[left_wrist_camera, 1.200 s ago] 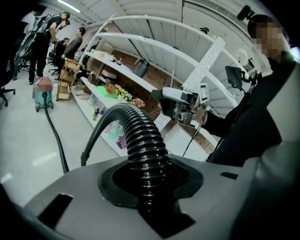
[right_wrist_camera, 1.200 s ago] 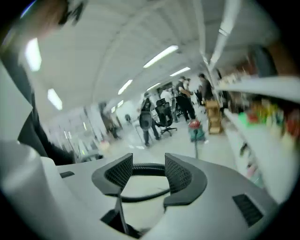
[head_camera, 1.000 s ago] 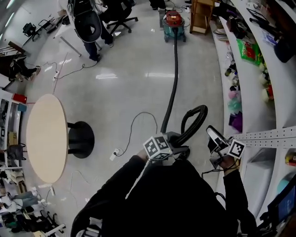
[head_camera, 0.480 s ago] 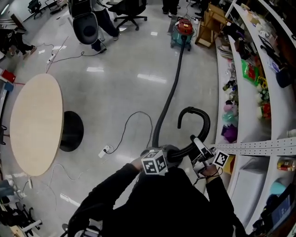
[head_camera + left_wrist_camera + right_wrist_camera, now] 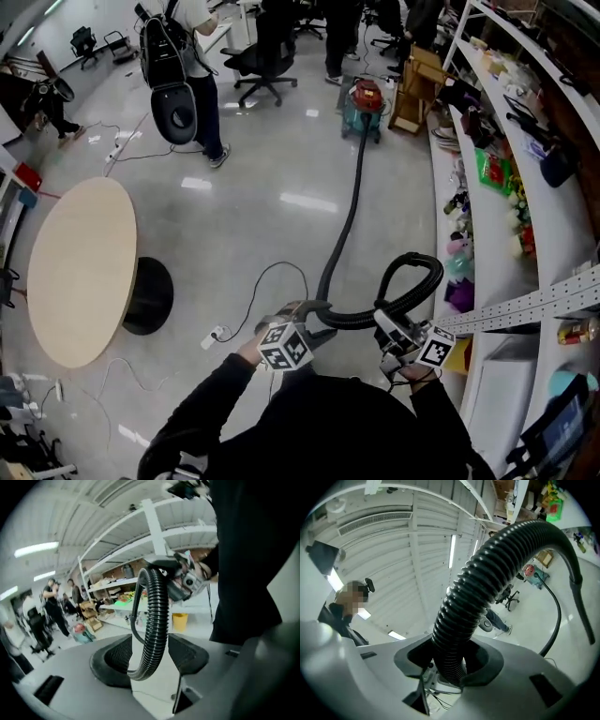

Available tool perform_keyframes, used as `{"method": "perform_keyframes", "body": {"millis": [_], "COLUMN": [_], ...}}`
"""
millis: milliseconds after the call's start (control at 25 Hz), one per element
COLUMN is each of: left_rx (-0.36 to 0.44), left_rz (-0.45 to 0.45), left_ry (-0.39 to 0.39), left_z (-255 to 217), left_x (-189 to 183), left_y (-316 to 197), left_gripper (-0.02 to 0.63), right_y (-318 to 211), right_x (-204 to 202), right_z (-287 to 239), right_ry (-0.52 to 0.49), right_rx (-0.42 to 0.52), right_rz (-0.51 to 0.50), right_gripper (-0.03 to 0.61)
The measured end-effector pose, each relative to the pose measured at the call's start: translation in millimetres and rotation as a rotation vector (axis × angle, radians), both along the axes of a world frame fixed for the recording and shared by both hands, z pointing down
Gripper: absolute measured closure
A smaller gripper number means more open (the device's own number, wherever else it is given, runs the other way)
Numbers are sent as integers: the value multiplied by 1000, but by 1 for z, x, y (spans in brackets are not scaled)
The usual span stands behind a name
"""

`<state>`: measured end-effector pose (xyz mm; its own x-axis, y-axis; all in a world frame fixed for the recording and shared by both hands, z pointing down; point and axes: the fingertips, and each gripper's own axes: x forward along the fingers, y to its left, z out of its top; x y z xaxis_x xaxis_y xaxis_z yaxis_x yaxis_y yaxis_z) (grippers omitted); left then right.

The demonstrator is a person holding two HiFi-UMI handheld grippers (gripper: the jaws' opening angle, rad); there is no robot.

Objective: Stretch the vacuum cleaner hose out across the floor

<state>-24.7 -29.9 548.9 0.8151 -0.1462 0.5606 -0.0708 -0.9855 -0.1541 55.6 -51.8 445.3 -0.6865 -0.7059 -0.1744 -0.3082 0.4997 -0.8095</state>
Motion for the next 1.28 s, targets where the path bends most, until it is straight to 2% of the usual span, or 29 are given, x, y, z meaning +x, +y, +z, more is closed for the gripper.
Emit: {"method": "perform_keyframes", "body": {"millis": [80, 160, 200, 280, 360, 440, 520, 640, 720, 840, 960, 1120, 1160, 1200, 1280], "left_rx": [-247, -444, -509, -567, -568, -570, -638, -782, -815, -839, -879, -811, -802, -786, -733], "left_rz": [-50, -100, -113, -99, -54, -19, 11, 72, 105, 56, 2, 15, 9, 5, 20], "left_ry": [180, 388, 460, 516, 480, 392, 305, 213, 183, 210, 277, 370, 397, 416, 427], "left_z": [-40, -91, -112, -138, -145, -133, -114, -91, -82, -74, -77, -96, -100, -102, -100], "left_x": [9, 26, 39, 72, 109, 144, 173, 200, 209, 207, 195, 159, 146, 131, 100], "left_y": [12, 17, 20, 32, 51, 68, 86, 124, 146, 151, 154, 164, 163, 161, 162], "left_gripper": [367, 366, 367, 365, 356, 319, 273, 268, 268, 280, 345, 378, 399, 414, 423], "right_y": [17, 40, 54, 84, 114, 143, 169, 201, 217, 225, 232, 233, 229, 223, 217], "right_x": [10, 12, 11, 9, 6, 4, 7, 11, 10, 7, -1, -23, -29, -35, -45], "right_z": [-1, 4, 8, 22, 37, 49, 61, 82, 98, 112, 116, 117, 117, 114, 105], "right_ry": [73, 216, 312, 506, 636, 706, 751, 815, 875, 949, 996, 1127, 1170, 1194, 1156], "right_rx": [14, 47, 73, 133, 196, 258, 298, 328, 350, 374, 371, 379, 380, 371, 312], "right_rz": [-15, -74, -115, -200, -270, -339, -406, -503, -554, -564, -579, -553, -519, -481, -422], "right_gripper": [396, 396, 396, 396, 396, 396, 394, 394, 394, 394, 391, 390, 381, 342, 303]}}
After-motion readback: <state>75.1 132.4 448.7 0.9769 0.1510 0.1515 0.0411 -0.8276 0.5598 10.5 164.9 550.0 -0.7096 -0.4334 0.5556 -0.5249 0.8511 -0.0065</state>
